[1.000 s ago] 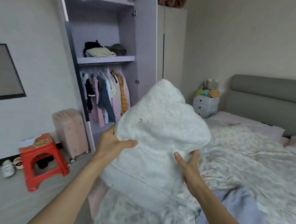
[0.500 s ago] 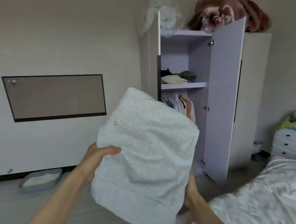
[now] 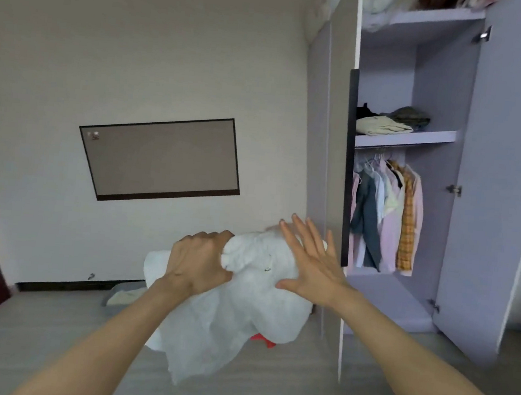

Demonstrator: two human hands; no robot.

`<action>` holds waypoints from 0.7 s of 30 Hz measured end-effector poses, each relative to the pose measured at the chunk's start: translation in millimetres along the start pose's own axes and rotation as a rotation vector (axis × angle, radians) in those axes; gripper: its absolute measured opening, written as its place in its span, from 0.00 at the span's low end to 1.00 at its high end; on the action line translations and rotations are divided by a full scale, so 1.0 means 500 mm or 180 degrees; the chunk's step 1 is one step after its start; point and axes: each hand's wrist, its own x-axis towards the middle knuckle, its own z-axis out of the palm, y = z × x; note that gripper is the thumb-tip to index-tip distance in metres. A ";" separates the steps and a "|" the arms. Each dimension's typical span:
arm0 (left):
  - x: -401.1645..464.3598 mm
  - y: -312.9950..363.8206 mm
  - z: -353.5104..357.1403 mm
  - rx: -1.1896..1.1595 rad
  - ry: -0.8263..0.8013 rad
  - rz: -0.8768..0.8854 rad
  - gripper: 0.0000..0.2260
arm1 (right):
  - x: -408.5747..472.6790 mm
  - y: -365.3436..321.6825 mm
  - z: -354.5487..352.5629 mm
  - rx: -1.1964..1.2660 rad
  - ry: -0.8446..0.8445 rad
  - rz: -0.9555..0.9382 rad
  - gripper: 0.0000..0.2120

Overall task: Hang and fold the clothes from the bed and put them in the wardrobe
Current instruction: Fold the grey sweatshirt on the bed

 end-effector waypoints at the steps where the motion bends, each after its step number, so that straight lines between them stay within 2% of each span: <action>1: 0.024 -0.002 0.010 0.0028 0.0119 0.0095 0.19 | 0.024 0.026 -0.006 0.0187 0.0073 0.0071 0.54; 3: 0.083 -0.006 0.037 0.0060 0.0429 0.0290 0.19 | 0.075 0.100 -0.023 0.0555 -0.0040 0.0203 0.55; 6: 0.168 -0.007 0.084 0.0399 0.0831 0.0702 0.23 | 0.127 0.190 -0.037 0.0256 -0.0320 0.0103 0.51; 9: 0.254 0.002 0.126 0.0347 0.1093 0.0701 0.26 | 0.173 0.249 -0.022 0.0252 -0.0003 0.0016 0.33; 11: 0.307 0.015 0.158 0.0160 0.1203 0.0588 0.26 | 0.196 0.282 -0.009 0.0890 0.0369 0.0294 0.20; 12: 0.332 0.022 0.174 0.0078 0.1242 0.0531 0.25 | 0.207 0.294 -0.006 0.1217 0.0579 0.0481 0.17; 16: 0.440 0.052 0.261 -0.0478 0.1088 0.0191 0.23 | 0.272 0.357 0.004 0.1766 0.1498 0.0851 0.15; 18: 0.487 0.075 0.301 -0.0867 0.0742 -0.0091 0.23 | 0.303 0.392 0.012 0.1910 0.1648 0.0915 0.17; 21: 0.571 0.116 0.378 -0.1417 0.0469 -0.0127 0.22 | 0.348 0.472 0.030 0.1848 0.1794 0.1182 0.25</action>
